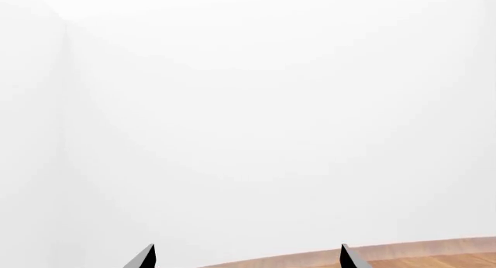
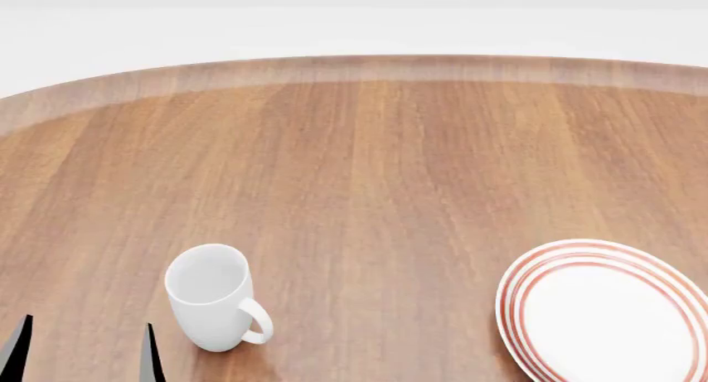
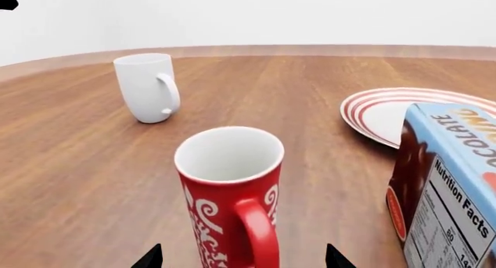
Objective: Pick up the red mug and put it on the plate
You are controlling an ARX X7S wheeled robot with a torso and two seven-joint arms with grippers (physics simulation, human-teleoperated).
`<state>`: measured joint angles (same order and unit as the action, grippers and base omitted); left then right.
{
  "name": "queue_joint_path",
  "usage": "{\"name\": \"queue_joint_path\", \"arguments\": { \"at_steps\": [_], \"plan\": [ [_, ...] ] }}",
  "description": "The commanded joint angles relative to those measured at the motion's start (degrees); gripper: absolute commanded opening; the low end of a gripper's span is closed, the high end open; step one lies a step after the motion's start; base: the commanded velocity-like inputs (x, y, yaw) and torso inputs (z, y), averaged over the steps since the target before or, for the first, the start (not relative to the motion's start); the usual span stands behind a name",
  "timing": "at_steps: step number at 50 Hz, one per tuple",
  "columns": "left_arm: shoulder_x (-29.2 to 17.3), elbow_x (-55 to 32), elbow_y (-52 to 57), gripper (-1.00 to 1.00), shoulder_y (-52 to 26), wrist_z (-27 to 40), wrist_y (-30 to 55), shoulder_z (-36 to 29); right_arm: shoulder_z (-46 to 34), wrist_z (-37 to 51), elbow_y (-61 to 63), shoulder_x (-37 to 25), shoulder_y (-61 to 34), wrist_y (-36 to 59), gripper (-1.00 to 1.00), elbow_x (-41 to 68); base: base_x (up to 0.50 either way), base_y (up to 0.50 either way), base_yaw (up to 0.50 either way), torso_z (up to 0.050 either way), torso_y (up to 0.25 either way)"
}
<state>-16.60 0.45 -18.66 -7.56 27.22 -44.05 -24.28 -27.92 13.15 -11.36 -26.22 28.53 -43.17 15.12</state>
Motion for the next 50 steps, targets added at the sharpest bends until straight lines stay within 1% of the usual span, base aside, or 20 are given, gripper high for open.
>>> {"name": "queue_joint_path", "arguments": {
  "at_steps": [1,12,24,27,50],
  "plan": [
    [-0.09,0.04,-0.05,1.00,-0.06,0.18,-0.11,-0.15,-0.29,-0.74,-1.78,0.58,-1.07,-0.43,1.00,0.88,0.00,0.00,0.00,0.000,0.000],
    [-0.19,-0.01,-0.04,1.00,-0.11,0.28,-0.08,-0.33,-0.47,-0.73,-1.67,0.83,-1.45,-0.05,1.00,1.09,0.00,0.00,0.00,0.000,0.000],
    [-0.26,0.01,-0.08,1.00,-0.15,0.52,-0.15,-0.45,-0.64,-1.30,-4.19,1.71,-2.76,-0.55,1.00,0.98,0.00,0.00,0.00,0.000,0.000],
    [-0.29,-0.07,-0.09,1.00,-0.18,0.48,-0.18,-0.53,-0.38,-0.48,-2.08,0.90,-1.63,0.07,1.00,0.87,0.00,0.00,0.00,0.000,0.000],
    [-0.42,0.16,-0.27,1.00,-0.31,0.95,-0.53,-0.76,-0.31,-0.70,-3.00,1.12,-2.47,0.08,1.00,1.48,0.00,0.00,0.00,0.000,0.000]
  ]
}}
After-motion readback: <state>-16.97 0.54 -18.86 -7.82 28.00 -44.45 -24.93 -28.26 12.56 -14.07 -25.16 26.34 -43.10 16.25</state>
